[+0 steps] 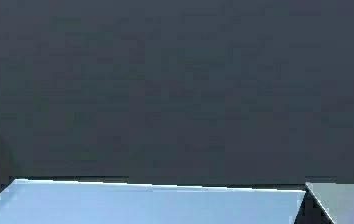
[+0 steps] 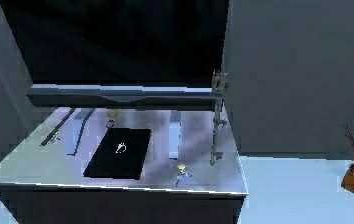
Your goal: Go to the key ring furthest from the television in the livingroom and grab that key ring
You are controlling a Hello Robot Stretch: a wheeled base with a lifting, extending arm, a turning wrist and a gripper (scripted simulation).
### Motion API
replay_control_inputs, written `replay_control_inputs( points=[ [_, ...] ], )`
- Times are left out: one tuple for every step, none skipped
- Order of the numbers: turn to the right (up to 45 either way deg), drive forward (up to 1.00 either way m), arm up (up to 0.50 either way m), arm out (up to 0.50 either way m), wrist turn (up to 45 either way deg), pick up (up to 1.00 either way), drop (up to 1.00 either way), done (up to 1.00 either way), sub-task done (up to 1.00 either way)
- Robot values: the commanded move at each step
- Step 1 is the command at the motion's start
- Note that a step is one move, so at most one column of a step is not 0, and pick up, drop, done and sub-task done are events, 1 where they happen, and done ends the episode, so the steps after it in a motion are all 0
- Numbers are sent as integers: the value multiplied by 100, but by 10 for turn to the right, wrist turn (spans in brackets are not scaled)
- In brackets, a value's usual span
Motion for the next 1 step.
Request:
replay_control_inputs(
  points=[
    [450, 0, 0, 0, 0, 0, 0, 0, 0]
  ],
)
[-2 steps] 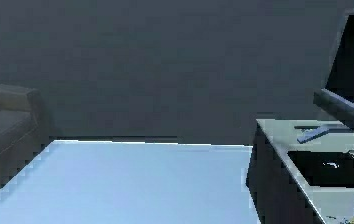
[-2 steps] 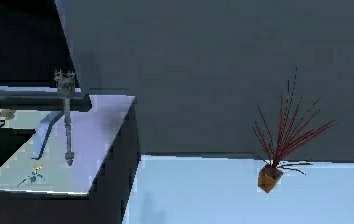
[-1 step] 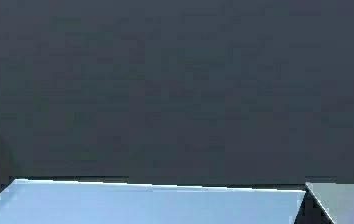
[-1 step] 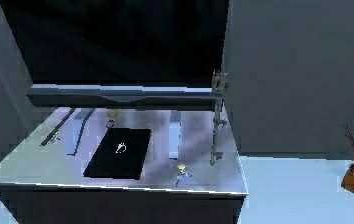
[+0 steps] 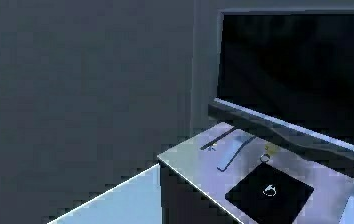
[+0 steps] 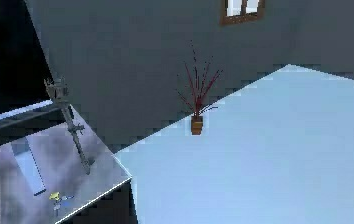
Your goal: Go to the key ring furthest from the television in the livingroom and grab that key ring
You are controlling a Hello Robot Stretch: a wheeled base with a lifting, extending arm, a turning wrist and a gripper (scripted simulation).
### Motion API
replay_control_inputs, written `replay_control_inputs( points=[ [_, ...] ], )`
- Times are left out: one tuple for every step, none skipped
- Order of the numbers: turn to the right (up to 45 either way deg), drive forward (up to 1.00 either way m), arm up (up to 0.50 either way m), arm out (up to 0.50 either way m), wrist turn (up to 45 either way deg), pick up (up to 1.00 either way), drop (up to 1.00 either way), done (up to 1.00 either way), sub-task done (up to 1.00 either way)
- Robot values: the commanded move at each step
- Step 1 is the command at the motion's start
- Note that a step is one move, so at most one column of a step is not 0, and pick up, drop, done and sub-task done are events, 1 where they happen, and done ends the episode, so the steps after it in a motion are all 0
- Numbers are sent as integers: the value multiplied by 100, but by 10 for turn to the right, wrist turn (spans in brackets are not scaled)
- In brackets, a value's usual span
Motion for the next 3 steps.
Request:
replay_control_inputs(
  points=[
    [-390, 0, 0, 0, 0, 0, 0, 0, 0],
    [0, 75, 0, 0, 0, 0, 0, 0, 0],
    [450, 0, 0, 0, 0, 0, 0, 0, 0]
  ],
)
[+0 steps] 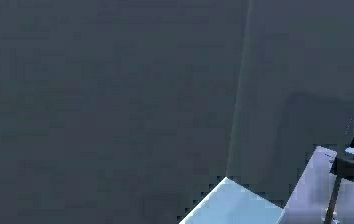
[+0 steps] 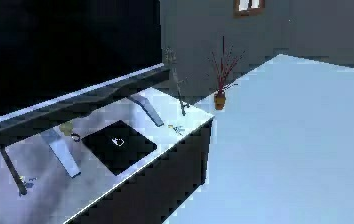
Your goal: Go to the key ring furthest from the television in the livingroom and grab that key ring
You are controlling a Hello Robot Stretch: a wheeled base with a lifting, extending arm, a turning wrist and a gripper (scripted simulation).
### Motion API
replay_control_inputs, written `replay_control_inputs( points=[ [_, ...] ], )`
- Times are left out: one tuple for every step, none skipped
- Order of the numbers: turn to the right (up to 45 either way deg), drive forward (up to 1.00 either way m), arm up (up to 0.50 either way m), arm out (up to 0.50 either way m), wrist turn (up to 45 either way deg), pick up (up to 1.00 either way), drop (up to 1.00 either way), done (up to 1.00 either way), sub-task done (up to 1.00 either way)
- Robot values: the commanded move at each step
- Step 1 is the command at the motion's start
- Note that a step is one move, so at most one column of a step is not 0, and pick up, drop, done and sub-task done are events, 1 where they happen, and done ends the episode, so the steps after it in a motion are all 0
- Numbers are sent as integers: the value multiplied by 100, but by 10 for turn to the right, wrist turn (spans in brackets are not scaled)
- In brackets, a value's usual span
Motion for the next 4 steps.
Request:
replay_control_inputs(
  points=[
    [450, 0, 0, 0, 0, 0, 0, 0, 0],
    [450, 0, 0, 0, 0, 0, 0, 0, 0],
    [450, 0, 0, 0, 0, 0, 0, 0, 0],
    [0, 15, 0, 0, 0, 0, 0, 0, 0]
  ],
)
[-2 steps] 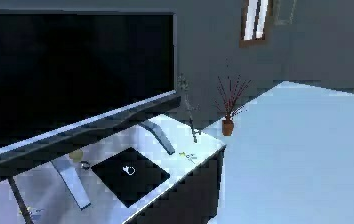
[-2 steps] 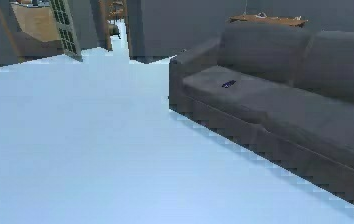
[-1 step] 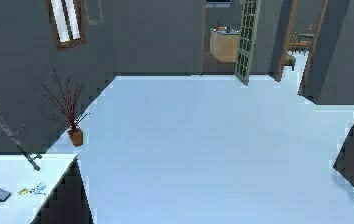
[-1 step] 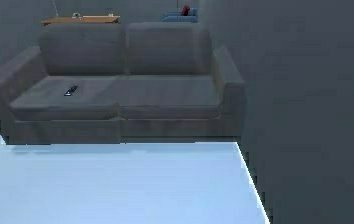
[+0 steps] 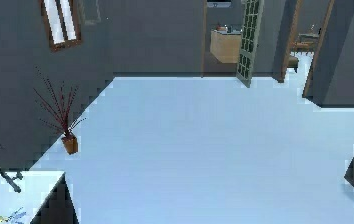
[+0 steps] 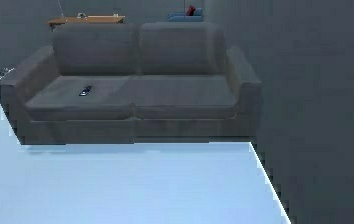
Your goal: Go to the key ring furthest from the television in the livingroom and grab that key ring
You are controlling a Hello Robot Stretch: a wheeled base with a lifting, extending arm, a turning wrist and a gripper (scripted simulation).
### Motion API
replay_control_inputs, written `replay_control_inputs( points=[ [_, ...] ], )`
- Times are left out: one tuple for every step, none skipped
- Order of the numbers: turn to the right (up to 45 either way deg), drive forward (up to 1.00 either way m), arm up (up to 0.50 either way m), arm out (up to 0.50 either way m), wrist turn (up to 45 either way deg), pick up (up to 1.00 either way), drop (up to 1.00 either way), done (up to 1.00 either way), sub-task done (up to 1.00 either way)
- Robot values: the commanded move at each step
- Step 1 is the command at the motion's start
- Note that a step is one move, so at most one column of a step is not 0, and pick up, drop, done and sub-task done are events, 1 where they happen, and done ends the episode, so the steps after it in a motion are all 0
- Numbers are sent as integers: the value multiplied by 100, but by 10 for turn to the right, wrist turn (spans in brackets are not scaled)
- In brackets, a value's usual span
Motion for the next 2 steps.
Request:
replay_control_inputs(
  points=[
    [-450, 0, 0, 0, 0, 0, 0, 0, 0],
    [-450, 0, 0, 0, 0, 0, 0, 0, 0]
  ],
)
